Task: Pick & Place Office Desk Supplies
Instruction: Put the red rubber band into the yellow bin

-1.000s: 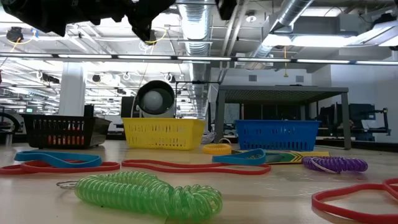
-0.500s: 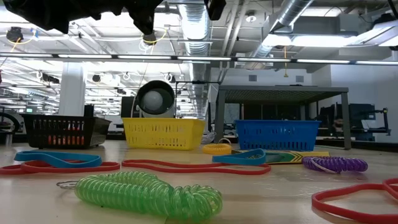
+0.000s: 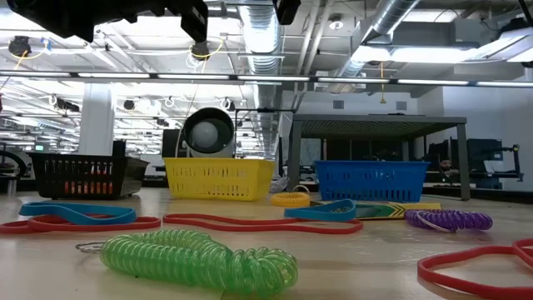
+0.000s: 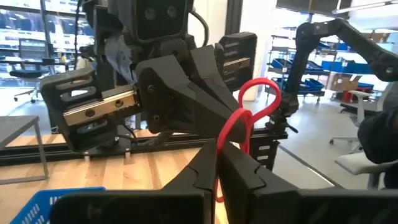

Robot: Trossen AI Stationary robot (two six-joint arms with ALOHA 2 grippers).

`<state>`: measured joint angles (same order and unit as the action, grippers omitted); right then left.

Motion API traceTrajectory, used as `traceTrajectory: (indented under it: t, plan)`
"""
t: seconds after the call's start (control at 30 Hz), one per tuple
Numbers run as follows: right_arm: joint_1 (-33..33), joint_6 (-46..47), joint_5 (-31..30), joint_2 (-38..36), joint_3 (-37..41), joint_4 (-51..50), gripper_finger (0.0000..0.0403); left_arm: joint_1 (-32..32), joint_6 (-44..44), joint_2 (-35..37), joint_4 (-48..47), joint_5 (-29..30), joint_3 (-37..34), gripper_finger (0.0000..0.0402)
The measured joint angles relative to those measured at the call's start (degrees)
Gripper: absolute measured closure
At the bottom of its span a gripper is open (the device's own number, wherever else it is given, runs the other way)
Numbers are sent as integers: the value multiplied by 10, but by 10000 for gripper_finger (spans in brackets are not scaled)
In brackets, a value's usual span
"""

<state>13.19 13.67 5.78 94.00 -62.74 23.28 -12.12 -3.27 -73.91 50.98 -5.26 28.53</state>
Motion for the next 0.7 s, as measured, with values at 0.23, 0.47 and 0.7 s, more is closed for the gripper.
traceTrajectory:
  t: [0.23,0.47,0.7]
  plan:
    - [2,-2,4,0,0,0,403,0,0,0,0,-12,0,400]
    - [-1,16,4,0,0,2,378,0,0,0,-1,-12,0,401]
    - [-7,14,17,-1,0,1,248,0,0,0,-2,-11,0,401]
